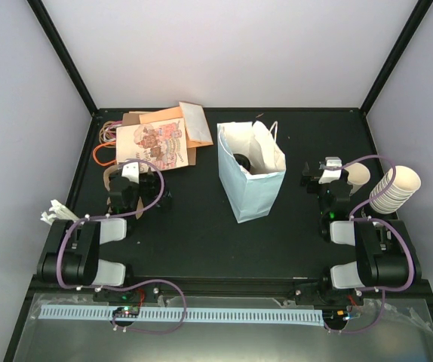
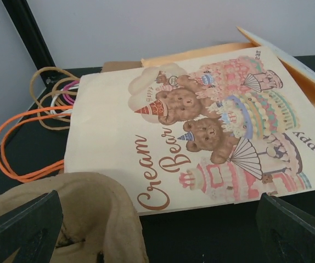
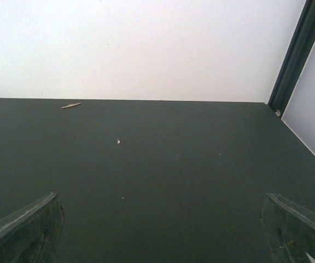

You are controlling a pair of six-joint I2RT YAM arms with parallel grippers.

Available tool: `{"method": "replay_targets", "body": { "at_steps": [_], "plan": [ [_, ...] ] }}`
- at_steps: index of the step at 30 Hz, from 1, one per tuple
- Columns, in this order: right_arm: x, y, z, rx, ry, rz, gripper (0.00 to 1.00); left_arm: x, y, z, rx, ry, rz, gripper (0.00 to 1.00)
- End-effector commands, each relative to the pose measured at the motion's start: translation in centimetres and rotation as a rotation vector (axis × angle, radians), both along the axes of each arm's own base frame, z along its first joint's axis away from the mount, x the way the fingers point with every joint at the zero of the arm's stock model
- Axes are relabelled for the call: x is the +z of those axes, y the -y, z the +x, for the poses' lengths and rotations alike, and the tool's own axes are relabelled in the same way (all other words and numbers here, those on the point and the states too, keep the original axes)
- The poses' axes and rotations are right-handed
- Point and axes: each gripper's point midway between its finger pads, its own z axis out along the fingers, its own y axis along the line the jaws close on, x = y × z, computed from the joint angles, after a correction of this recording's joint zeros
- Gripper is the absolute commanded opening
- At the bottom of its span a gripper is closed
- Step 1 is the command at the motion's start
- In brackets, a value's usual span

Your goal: Pack the takeout coffee

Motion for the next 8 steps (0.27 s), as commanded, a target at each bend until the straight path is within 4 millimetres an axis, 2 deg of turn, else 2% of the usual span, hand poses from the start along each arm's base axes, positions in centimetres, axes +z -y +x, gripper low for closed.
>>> {"method": "replay_targets", "body": {
  "at_steps": [1,8],
  "plan": [
    [1.50,0.24,0.27,-0.015,0.052,-0.010,1.00,2.79,0.50,0.88,-0.042,0.139,0.004,0.99],
    [1.47,0.22,0.33,-0.013,0.050,-0.010,1.00,2.65,0.48,0.99,-0.038,0.118,-0.008,0.99]
  ]
}}
